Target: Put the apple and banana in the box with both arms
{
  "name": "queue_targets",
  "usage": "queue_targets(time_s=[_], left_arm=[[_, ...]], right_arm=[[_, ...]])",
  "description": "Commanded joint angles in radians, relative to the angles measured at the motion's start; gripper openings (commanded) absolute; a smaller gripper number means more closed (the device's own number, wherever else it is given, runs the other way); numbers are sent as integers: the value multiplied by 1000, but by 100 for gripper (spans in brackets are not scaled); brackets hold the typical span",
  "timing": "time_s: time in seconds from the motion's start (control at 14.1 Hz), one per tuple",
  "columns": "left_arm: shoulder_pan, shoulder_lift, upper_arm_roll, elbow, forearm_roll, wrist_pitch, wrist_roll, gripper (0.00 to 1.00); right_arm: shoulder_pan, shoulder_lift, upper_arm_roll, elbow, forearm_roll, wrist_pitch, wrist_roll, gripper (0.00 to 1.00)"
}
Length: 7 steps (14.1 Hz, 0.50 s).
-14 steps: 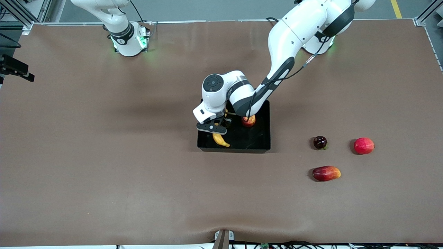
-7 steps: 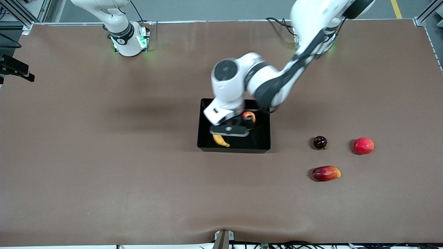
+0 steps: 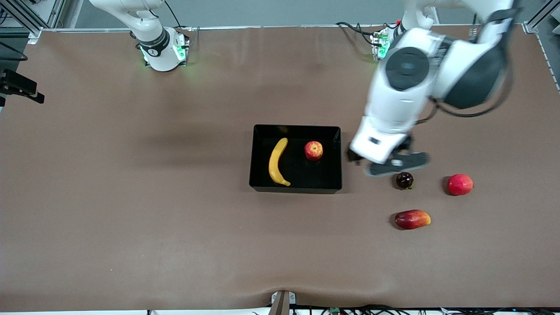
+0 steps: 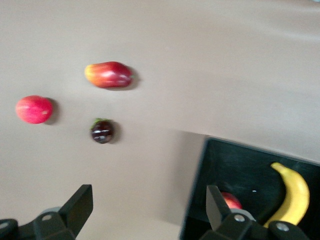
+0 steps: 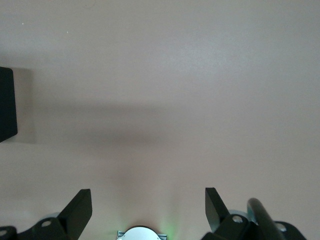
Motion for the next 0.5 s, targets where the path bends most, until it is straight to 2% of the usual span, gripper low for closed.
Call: queue_targets(time_s=[0.0,0.28,0.43], left_arm=[[99,-86,-6,-41,-57,-76,111,100],[192,-168,-8,-56,-71,-135,270,100],[248,-207,-6,-67,-151,-133,321,100]], right_arm=[[-11,-14,9,-7,13,-6,-3,100],[-11,-14,9,-7,13,-7,-2,100],[-11,-14,9,-5,13,-12,-2,100]])
